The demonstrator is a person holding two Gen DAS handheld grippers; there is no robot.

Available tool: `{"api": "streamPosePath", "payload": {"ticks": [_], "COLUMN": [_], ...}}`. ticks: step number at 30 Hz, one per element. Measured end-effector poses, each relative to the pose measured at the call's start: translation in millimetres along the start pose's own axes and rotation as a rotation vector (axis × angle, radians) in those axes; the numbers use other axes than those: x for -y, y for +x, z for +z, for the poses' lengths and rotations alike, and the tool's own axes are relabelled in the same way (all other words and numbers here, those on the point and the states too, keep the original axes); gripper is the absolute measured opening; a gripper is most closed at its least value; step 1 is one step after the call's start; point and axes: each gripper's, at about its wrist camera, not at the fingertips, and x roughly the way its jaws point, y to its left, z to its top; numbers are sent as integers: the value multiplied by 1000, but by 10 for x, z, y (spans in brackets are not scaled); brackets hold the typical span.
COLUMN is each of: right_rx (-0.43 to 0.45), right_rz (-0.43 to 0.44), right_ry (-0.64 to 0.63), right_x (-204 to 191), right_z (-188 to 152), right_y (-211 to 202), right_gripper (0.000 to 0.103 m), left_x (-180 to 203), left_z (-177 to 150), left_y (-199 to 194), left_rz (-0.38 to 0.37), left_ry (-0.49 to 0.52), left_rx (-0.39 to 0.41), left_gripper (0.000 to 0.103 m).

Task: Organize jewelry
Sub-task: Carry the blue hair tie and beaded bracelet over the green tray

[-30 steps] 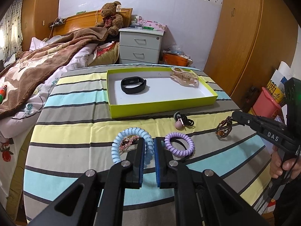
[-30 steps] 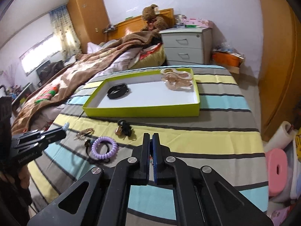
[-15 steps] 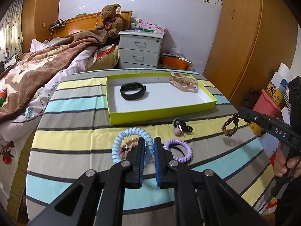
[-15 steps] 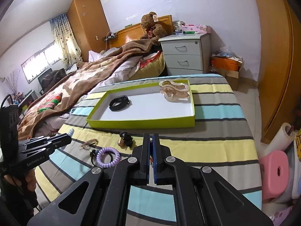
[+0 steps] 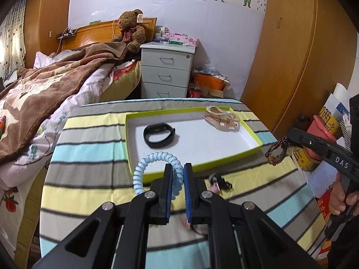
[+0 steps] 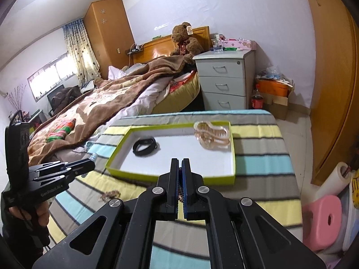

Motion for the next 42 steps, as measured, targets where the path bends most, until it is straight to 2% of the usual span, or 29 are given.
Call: {"api": "streamPosePath", "payload": {"ticks": [9,21,28,34,42], "right_rx": [-46,-138,-150,-136,-152], "right_rz": [-17,-19,-70,-163,-212], "right_ry": [-16,13,18,-67,-127], "right_x": [79,263,438,413,399], "right_z": [234,210,184,158,101], "right_y": [456,1062,1160,1180,1250], "right_gripper": [2,2,2,2,2], "left_x": [-17,-55,-69,-29,-24], "left_z": [238,316,300,265,261], "left_y": [383,886,1107,1224,1285], "left_rz": [10,22,32,37,44], "left_ry": [29,38,38,48,48], "left_rx": [-31,-100,-138,-164,-179], "left_gripper": [10,10,10,10,10]}}
